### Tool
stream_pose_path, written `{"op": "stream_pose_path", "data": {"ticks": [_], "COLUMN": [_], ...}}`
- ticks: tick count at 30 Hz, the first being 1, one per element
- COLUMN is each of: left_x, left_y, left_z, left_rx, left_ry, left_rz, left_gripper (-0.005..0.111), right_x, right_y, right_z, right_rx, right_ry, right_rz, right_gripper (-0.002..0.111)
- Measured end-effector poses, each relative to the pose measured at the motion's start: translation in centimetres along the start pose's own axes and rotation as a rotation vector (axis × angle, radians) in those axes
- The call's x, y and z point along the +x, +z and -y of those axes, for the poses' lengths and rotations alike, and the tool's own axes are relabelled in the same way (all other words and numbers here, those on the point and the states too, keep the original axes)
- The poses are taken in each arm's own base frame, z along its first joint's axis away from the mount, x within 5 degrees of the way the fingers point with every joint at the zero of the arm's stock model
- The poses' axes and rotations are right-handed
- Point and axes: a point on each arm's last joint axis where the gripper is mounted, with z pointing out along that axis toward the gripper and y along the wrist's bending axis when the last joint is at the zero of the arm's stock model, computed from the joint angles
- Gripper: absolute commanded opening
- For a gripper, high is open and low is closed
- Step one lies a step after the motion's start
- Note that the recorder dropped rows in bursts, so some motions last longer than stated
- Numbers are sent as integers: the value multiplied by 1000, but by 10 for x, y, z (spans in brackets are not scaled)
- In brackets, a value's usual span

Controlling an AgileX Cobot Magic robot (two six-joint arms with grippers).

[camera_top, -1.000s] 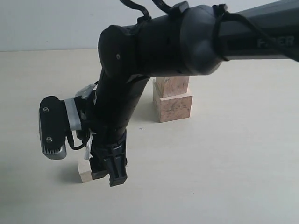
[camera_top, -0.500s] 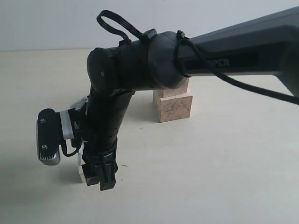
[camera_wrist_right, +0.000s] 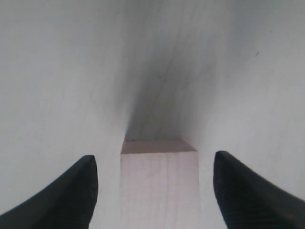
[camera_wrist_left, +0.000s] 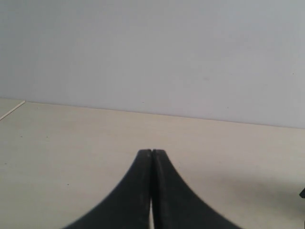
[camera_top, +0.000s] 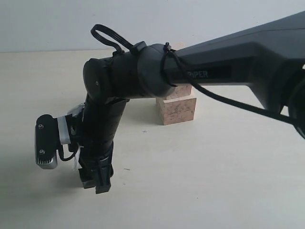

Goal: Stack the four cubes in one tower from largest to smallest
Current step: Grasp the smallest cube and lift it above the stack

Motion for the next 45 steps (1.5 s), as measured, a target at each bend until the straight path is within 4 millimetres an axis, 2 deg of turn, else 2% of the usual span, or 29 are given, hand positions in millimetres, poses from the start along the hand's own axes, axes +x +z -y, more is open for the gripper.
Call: {"op": "stream_pose_path", "data": {"ticks": [15, 26, 33, 40, 43, 45], "left_x": [0, 0, 0, 0, 0, 0], "left_y": [0, 0, 0, 0, 0, 0], "left_z": [0, 0, 0, 0, 0, 0], "left_rx": [0, 0, 0, 0, 0, 0], "left_ry": [0, 0, 0, 0, 0, 0], "left_rz": [0, 0, 0, 0, 0, 0], "left_gripper": [0, 0, 0, 0, 0, 0], "right_x": [4, 4, 5, 5, 0, -9], "right_y": [5, 5, 5, 3, -10, -31], "right_z": [2, 3, 1, 1, 2, 3], "right_rx": [11, 14, 1, -2, 9, 25], "right_ry": [-4, 19, 67, 243, 366, 448], "right_rz": [-37, -42, -50, -53, -39, -13], "right_gripper": [65, 57, 34, 6, 0, 0]}}
